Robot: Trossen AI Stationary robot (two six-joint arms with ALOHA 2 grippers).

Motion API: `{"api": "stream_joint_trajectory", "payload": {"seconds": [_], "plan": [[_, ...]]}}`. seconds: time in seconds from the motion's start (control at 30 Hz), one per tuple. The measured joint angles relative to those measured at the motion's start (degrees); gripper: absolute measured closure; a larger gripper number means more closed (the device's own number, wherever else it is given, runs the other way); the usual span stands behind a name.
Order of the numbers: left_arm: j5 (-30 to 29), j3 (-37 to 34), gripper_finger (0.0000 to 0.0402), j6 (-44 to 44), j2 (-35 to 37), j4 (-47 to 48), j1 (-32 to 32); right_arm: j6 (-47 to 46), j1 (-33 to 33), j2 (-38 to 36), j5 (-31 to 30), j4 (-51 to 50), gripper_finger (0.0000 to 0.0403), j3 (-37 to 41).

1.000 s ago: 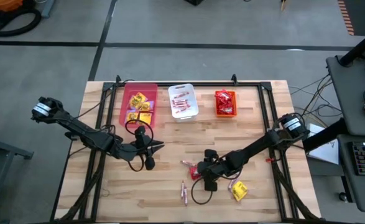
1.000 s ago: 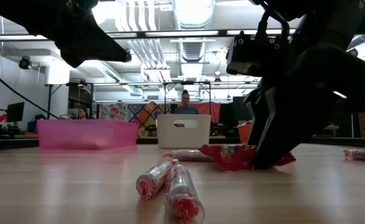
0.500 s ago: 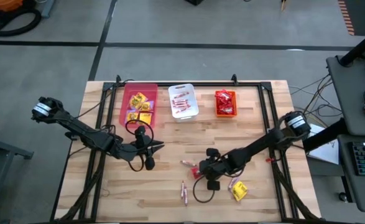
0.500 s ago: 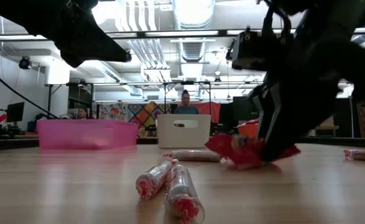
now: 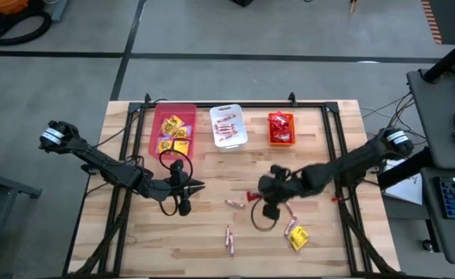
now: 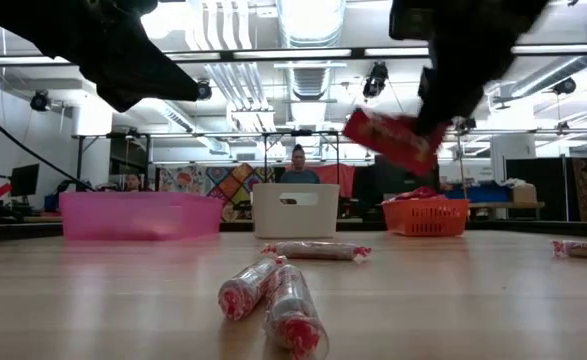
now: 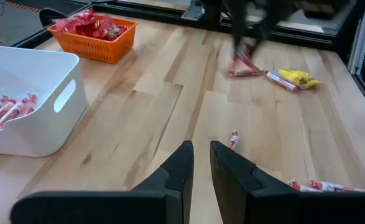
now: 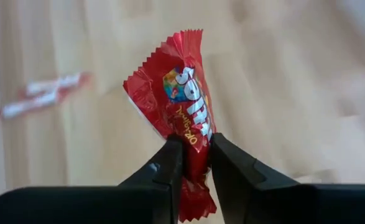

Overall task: Sort candy
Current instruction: Put the red candy into the orange bin

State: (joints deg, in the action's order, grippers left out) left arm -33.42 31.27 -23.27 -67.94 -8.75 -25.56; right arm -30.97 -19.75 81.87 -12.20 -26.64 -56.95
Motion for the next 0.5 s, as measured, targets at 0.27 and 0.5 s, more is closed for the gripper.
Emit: {"api": "stream_joint_trajectory", "payload": {"seconds": [0.27, 0.5], "plan": [[0.1, 0.0, 0.0363, 0.0, 0.0, 0.0, 0.0, 5.0, 13.0, -9.5, -2.5, -9.8, 0.0337, -0.1], [0.1, 0.0, 0.0363, 0.2, 0.0, 0.0, 0.1, 9.8, 34.9, -11.2, -6.1, -16.4, 0.0337, -0.1]]}}
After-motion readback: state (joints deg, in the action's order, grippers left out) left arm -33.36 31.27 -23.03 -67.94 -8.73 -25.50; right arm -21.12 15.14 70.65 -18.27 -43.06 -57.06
